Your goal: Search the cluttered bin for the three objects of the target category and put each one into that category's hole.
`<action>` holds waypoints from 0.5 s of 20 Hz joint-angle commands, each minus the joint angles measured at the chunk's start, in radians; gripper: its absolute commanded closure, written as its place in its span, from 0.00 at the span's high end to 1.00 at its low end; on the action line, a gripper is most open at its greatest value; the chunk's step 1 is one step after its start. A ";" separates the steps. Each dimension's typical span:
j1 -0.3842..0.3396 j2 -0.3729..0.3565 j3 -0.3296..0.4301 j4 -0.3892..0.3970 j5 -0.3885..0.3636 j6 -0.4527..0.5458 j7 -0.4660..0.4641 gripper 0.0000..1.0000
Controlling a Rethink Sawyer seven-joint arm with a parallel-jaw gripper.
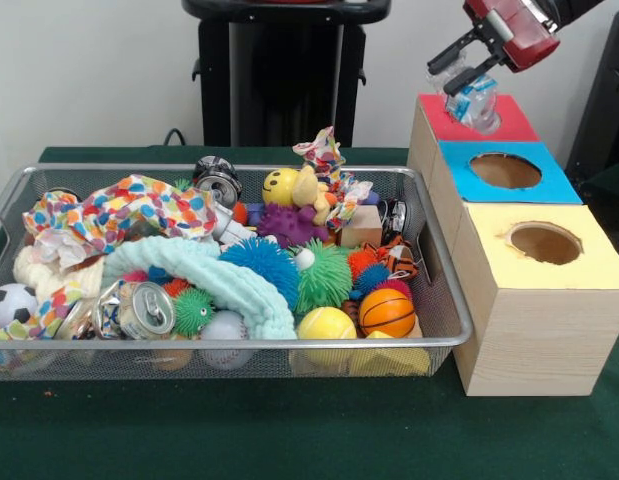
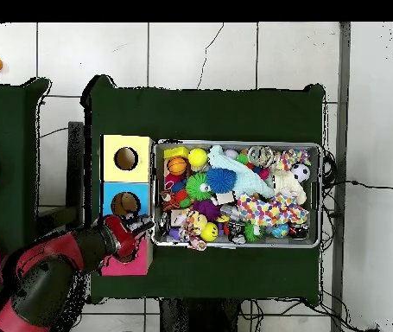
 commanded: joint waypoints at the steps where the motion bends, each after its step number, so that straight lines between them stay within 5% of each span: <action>1: 0.001 0.078 0.116 -0.106 0.059 0.067 0.293 0.00; 10: 0.015 0.140 0.088 -0.134 0.082 0.081 0.337 0.00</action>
